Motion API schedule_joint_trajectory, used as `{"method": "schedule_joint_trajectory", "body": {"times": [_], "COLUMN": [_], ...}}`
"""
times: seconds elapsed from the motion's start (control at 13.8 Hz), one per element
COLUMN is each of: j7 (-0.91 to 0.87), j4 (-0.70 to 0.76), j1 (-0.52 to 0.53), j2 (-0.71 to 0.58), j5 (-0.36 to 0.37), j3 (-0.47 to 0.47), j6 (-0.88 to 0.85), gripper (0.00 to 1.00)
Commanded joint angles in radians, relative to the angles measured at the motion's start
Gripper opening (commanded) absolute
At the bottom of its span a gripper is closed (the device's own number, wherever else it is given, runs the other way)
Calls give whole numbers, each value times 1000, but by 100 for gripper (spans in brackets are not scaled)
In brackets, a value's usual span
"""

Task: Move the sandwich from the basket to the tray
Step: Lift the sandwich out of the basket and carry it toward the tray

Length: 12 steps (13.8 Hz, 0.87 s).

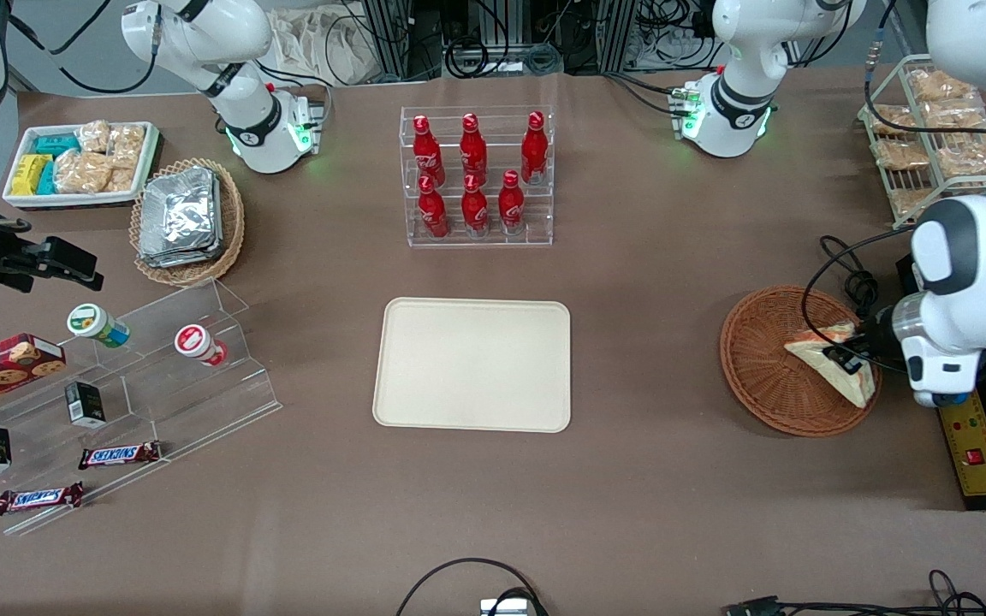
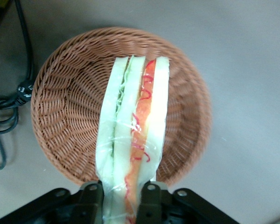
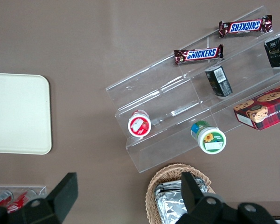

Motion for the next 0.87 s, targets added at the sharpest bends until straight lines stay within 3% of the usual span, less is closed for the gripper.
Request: {"method": "schedule_joint_trajectory", "body": {"times": [0.0,0.15,0.51,0.8], "j7": [41,41,48,36], "j4": [207,290,405,479], "j1": [-74,-154,-388,-556], "j2": [35,48,120,266], "j5": [42,93,86,61], "j3": [3,3,0,-9], "j6": [-167,-218,-278,-244], "gripper": [0,0,0,0]}}
